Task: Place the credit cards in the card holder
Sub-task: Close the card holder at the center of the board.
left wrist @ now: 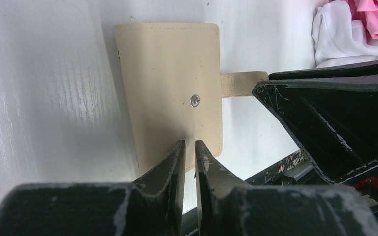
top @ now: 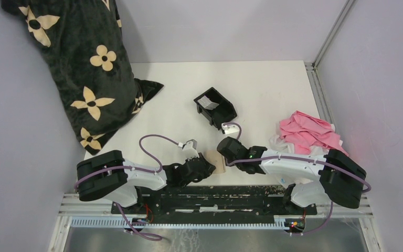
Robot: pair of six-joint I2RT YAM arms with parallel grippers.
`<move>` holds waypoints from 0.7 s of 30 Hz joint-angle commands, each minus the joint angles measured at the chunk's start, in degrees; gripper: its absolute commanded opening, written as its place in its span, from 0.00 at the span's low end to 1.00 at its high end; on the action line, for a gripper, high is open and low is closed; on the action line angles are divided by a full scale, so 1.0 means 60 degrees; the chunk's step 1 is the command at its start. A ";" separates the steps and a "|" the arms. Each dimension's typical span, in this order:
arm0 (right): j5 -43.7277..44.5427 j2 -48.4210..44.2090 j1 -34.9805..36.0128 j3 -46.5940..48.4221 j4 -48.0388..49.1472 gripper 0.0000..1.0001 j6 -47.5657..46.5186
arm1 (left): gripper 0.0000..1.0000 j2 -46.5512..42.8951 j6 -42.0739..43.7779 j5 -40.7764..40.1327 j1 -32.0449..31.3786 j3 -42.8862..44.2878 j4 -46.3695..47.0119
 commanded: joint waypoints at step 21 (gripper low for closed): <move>-0.0111 0.0808 0.0583 0.0984 0.0492 0.01 -0.0126 | 0.20 0.0239 -0.0156 -0.0249 -0.0152 -0.0020 -0.0527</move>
